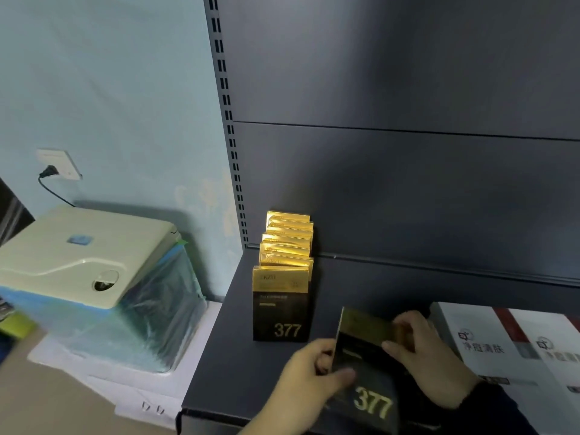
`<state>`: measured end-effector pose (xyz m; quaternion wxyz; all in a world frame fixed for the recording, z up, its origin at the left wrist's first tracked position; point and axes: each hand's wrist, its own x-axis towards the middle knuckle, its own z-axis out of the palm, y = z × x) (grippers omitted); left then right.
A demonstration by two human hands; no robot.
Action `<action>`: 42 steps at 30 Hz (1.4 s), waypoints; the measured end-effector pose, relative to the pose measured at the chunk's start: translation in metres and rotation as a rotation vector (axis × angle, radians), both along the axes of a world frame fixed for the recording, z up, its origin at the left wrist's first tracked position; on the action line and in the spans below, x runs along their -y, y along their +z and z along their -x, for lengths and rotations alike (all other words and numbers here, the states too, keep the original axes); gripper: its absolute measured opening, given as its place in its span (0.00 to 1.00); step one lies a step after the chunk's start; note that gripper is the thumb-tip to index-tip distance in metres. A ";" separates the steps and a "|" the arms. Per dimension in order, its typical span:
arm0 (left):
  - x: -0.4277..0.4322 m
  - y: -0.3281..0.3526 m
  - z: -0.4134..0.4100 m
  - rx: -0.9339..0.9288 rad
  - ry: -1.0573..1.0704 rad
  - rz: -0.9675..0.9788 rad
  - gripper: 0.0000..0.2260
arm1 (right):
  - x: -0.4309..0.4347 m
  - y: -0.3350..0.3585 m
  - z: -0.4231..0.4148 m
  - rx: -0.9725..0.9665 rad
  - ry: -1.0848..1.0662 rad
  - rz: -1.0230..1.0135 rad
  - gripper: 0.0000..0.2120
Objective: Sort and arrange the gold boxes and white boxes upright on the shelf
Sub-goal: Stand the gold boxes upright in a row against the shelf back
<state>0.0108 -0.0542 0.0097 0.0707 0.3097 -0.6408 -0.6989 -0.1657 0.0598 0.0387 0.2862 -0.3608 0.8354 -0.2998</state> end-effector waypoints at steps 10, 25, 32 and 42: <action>0.051 -0.026 -0.037 0.015 0.783 0.652 0.22 | -0.002 0.002 -0.002 0.020 -0.160 0.263 0.14; 0.068 -0.024 -0.026 -0.024 0.477 0.463 0.22 | 0.047 0.010 -0.006 0.200 -0.041 0.253 0.26; 0.062 -0.015 -0.018 -0.085 0.564 0.508 0.20 | -0.008 0.000 0.027 0.084 -0.038 -0.239 0.42; -0.001 -0.012 0.006 -0.009 0.192 0.369 0.09 | 0.000 -0.016 0.020 0.156 -0.108 -0.178 0.20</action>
